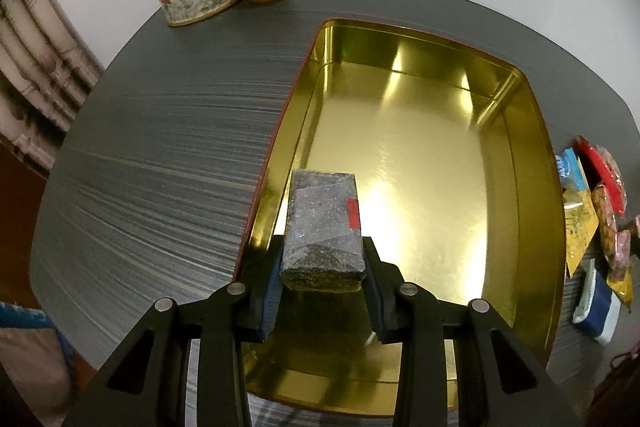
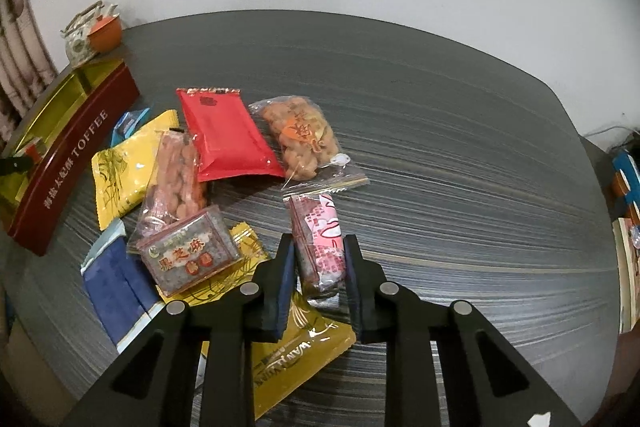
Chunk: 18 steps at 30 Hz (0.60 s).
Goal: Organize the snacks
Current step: 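Carry the grey packet into the tin with left while right grasps the pink packet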
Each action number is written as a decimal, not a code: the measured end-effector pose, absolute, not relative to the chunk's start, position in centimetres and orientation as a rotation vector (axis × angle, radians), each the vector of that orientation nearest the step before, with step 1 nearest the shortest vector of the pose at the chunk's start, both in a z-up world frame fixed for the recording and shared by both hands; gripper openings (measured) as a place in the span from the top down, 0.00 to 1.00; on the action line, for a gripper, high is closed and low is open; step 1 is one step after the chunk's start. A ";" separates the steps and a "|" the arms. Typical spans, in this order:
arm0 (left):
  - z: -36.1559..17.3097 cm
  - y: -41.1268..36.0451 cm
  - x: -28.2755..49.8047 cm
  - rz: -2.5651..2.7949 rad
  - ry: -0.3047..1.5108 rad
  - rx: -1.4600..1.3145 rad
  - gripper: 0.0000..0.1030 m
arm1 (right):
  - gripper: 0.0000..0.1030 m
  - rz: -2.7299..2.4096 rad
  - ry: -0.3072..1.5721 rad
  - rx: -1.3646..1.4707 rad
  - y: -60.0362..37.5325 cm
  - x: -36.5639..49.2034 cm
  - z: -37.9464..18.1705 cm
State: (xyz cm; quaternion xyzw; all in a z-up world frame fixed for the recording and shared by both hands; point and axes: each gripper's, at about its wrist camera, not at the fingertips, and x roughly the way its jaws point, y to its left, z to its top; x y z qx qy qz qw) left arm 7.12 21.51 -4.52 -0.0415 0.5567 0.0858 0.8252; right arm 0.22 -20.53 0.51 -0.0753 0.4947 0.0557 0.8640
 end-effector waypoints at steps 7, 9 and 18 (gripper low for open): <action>-4.7 21.3 6.9 0.177 1.187 -0.062 0.64 | 0.81 0.093 1.016 -0.136 -20.8 -0.2 1.4; -4.8 21.2 6.9 0.176 1.190 -0.049 0.64 | 0.81 0.088 1.006 -0.138 -20.7 -0.3 1.6; -3.7 21.0 6.3 0.152 1.168 -0.028 0.61 | 0.81 0.067 0.980 -0.129 -20.6 -0.6 2.7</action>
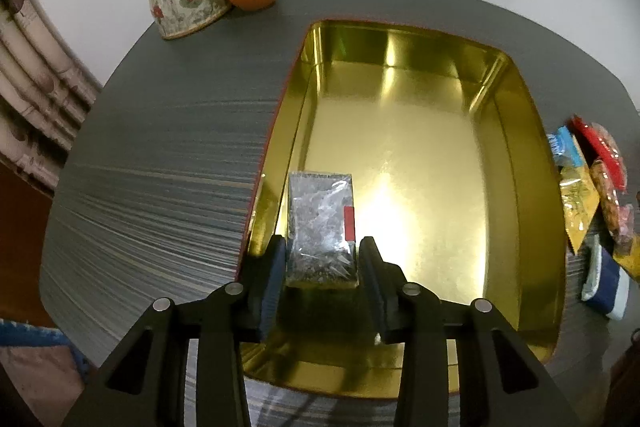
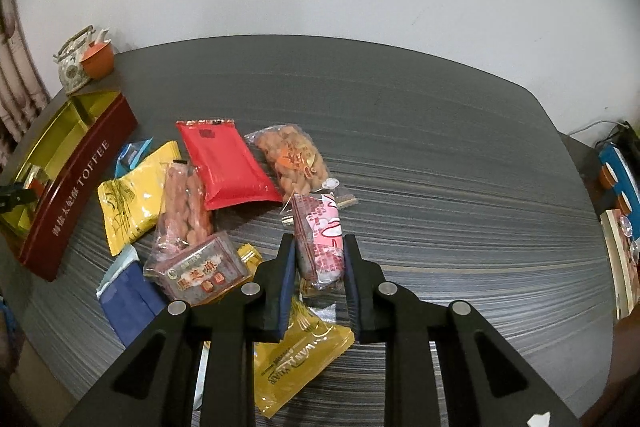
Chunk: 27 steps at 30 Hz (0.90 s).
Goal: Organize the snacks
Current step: 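Carry the grey packet into the tin with left while right grasps the pink packet, then carry the pink packet into the tin with the right gripper and release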
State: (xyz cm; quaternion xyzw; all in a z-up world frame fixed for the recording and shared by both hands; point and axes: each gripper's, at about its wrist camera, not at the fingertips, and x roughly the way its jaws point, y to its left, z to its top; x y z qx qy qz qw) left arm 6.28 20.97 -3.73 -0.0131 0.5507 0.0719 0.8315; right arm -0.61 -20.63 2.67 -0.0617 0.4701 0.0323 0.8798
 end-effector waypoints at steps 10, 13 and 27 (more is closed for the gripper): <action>0.2 20.7 3.9 0.124 1.065 -0.017 0.49 | 0.81 0.093 0.951 -0.147 -18.4 -1.0 4.7; 0.9 21.6 3.2 0.149 1.042 -0.028 0.48 | 0.81 0.132 0.938 -0.155 -16.8 -1.2 5.6; 0.7 27.7 1.0 0.290 1.036 -0.181 0.43 | 0.81 0.406 0.943 -0.196 -4.6 -2.3 6.6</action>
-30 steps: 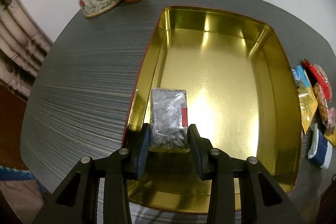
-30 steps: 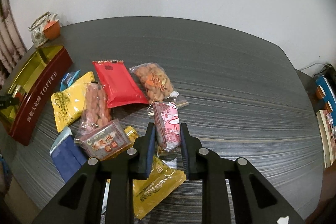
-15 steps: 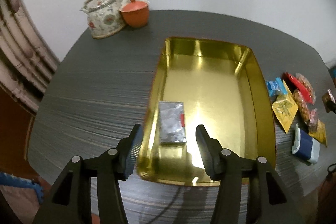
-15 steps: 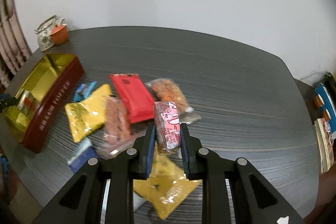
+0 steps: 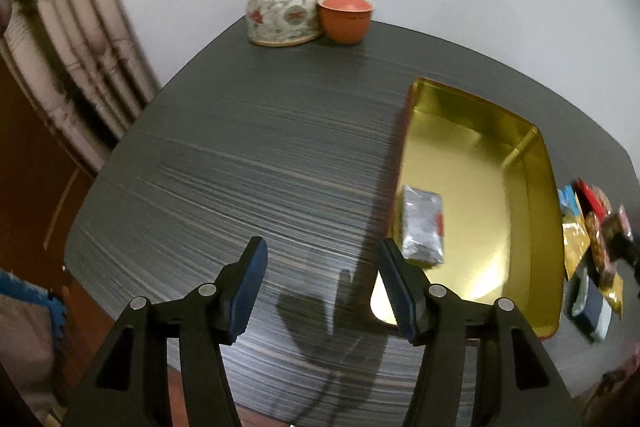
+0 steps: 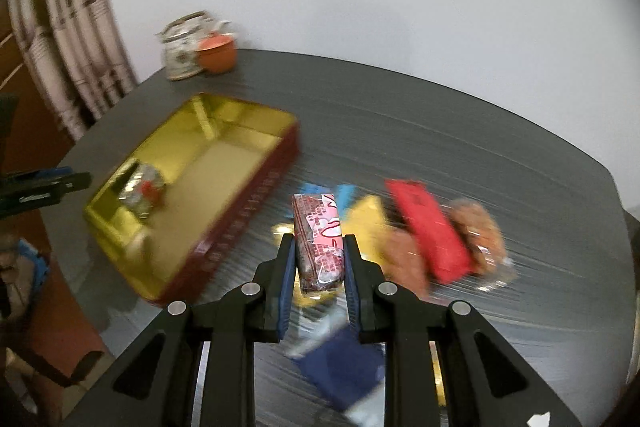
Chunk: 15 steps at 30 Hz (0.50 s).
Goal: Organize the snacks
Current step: 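Carry the pink packet into the tin with the right gripper and release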
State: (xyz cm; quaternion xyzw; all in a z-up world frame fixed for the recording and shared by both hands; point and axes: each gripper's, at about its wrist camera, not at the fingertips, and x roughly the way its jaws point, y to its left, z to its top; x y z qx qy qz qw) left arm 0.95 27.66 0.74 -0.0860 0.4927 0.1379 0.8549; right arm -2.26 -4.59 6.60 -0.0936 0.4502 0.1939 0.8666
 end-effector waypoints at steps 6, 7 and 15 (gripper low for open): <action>0.6 28.5 0.6 0.290 1.044 -0.217 0.43 | 0.81 0.506 0.964 -0.200 0.7 -2.5 5.8; 0.6 28.6 0.7 0.295 1.045 -0.214 0.43 | 0.81 0.513 0.966 -0.211 1.5 -2.5 5.6; 0.3 29.3 0.6 0.320 1.050 -0.253 0.42 | 0.80 0.545 1.008 -0.263 5.4 -1.6 3.5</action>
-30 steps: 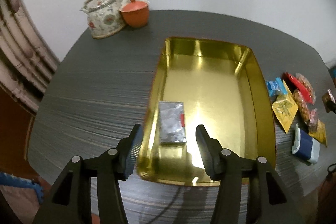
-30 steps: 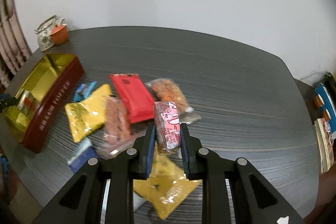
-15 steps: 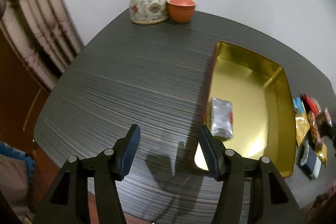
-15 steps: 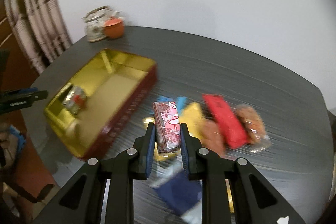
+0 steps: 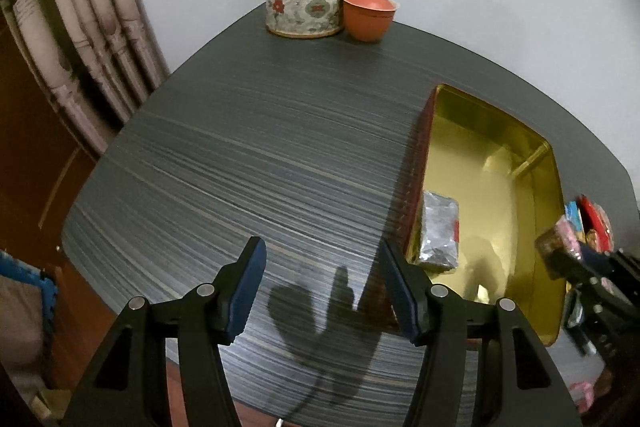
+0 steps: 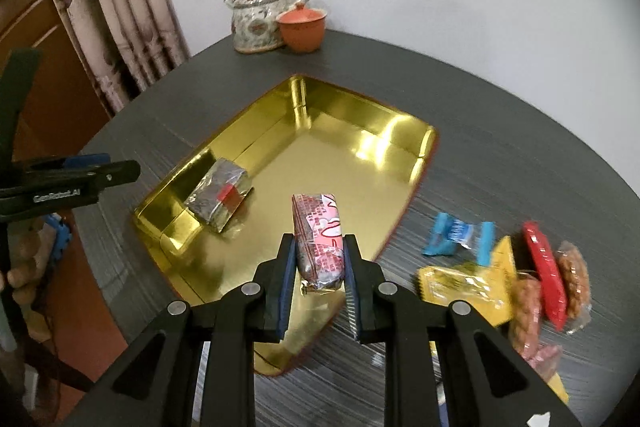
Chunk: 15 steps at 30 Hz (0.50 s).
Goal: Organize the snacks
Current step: 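Carry the pink packet into the tin with the right gripper and release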
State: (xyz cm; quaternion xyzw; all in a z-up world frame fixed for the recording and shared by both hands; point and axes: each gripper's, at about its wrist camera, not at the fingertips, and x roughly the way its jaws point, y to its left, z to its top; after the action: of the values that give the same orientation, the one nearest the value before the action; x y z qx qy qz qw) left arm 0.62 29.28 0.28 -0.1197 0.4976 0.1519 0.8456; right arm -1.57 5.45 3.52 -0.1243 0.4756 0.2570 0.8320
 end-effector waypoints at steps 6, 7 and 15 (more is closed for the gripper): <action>0.0 29.6 0.6 0.328 1.056 -0.273 0.42 | 0.80 0.555 1.033 -0.308 7.5 -1.2 1.9; 0.0 29.5 0.7 0.326 1.056 -0.273 0.42 | 0.80 0.557 1.037 -0.314 7.7 -1.1 1.7; -0.2 29.4 0.6 0.319 1.065 -0.278 0.40 | 0.80 0.568 1.050 -0.366 9.3 -1.0 0.1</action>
State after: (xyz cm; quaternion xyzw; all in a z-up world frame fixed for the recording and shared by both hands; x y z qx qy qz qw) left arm 0.58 29.38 -0.24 -0.1316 0.5038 0.1509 0.8403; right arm -1.03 9.26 0.15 -0.1714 0.4914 0.2659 0.8114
